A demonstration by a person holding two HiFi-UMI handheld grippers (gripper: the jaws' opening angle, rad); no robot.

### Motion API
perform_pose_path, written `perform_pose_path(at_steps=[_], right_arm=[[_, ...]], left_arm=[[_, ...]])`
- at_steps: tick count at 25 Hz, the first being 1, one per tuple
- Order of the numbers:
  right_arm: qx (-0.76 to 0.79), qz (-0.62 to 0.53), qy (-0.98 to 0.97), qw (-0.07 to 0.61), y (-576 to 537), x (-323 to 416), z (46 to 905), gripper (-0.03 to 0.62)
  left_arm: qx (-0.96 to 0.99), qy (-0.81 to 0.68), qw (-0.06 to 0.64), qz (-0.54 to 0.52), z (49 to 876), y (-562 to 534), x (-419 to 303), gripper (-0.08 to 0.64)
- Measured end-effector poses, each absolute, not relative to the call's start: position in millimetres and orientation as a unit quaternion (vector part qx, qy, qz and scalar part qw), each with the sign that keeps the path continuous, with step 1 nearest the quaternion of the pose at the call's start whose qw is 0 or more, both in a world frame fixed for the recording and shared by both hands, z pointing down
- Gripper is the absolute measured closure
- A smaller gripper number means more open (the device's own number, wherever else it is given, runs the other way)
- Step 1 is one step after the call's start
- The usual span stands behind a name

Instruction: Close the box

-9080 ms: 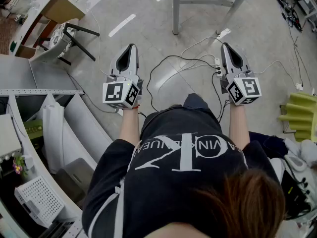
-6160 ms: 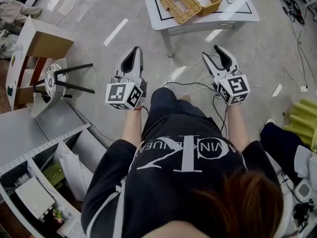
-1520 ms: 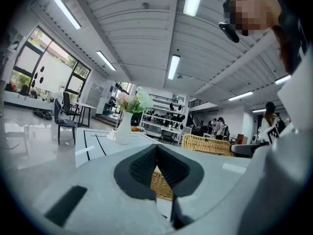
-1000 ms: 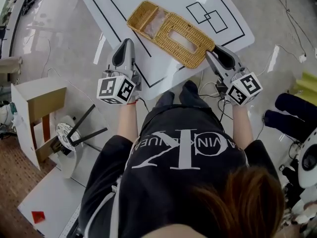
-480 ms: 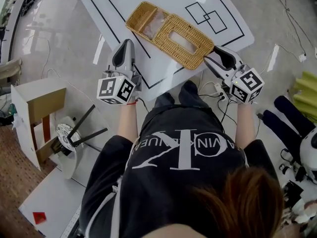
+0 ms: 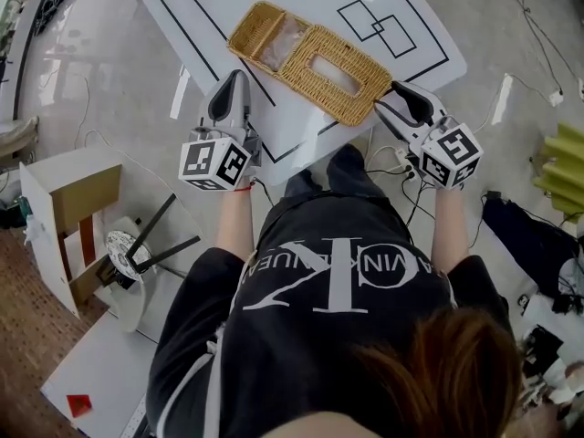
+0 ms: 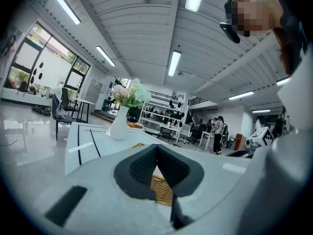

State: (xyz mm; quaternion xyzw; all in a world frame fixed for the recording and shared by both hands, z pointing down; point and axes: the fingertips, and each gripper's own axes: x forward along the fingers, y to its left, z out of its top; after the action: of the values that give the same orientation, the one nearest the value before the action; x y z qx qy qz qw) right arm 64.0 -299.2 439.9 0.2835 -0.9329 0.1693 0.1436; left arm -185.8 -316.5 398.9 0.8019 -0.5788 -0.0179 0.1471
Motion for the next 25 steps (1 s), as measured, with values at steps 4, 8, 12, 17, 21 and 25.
perform_pose_path(at_steps=[4, 8, 12, 17, 21, 25], right_arm=[[0.304, 0.171, -0.927, 0.142, -298.3, 68.3, 441.2, 0.379], [0.325, 0.17, -0.921, 0.131, -299.6, 74.5, 435.9, 0.38], [0.342, 0.156, -0.918, 0.123, -302.0, 76.1, 428.1, 0.388], [0.362, 0.134, -0.915, 0.112, -303.7, 75.9, 415.6, 0.432], [0.373, 0.122, -0.913, 0.109, -304.5, 74.8, 408.2, 0.494], [0.39, 0.108, -0.908, 0.106, -308.3, 76.7, 402.0, 0.561]], left_arm=[[0.804, -0.576, 0.148, -0.019, 398.4, -315.9, -188.5, 0.552], [0.807, -0.572, 0.145, -0.019, 394.7, -315.8, -190.8, 0.552], [0.811, -0.568, 0.141, -0.021, 392.6, -316.0, -192.6, 0.552], [0.815, -0.563, 0.134, -0.025, 385.6, -318.1, -194.6, 0.552], [0.819, -0.559, 0.124, -0.025, 380.2, -320.4, -195.0, 0.552], [0.821, -0.557, 0.121, -0.031, 376.2, -322.4, -195.2, 0.552]])
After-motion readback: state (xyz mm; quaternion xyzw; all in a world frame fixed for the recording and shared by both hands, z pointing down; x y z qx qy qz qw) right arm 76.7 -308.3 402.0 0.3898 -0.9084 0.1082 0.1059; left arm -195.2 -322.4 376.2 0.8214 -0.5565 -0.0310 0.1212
